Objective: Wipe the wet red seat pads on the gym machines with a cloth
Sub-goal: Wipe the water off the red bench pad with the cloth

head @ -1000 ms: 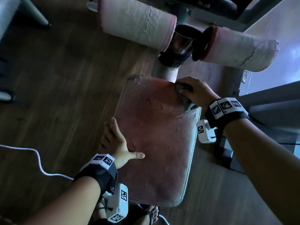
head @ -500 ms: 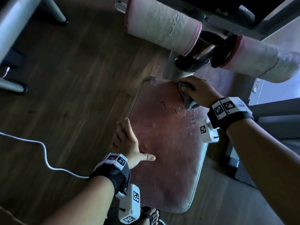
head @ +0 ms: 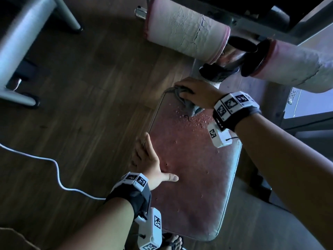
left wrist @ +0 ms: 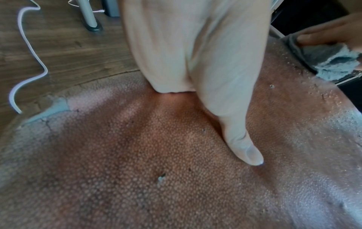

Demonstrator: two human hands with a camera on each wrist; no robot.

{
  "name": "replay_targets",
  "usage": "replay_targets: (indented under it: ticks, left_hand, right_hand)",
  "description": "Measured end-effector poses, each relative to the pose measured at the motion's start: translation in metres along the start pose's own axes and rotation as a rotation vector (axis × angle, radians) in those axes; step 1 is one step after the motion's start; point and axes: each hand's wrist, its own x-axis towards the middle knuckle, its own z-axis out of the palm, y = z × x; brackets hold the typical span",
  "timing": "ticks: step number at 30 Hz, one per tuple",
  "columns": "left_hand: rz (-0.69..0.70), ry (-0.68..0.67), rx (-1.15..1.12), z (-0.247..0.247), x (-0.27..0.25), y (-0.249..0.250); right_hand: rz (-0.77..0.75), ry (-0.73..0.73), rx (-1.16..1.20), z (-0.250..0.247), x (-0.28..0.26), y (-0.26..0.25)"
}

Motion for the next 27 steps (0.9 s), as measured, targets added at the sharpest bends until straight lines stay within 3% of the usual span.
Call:
replay_targets:
  ticks: [6, 12, 18, 22, 27]
  left_hand:
    - [-0.002, -0.004, 0.018, 0.0, 0.001, 0.001]
    - [-0.004, -0.008, 0.037, -0.001, 0.0, 0.002]
    - [-0.011, 0.007, 0.039, 0.001, 0.0, 0.002]
    - [-0.009, 0.026, 0.041, 0.001, 0.0, 0.002]
    - [-0.006, 0.008, 0.028, 0.0, 0.0, 0.003]
  right_hand:
    - [0.051, 0.066, 0.035, 0.003, -0.003, 0.002]
    - [0.008, 0.031, -0.019, 0.005, 0.005, -0.007]
    - [0.102, 0.106, -0.066, 0.01, 0.005, -0.012]
    - [0.067, 0.226, -0.143, 0.023, 0.001, -0.026]
    - [-0.087, 0.374, -0.2, 0.045, -0.017, -0.028]
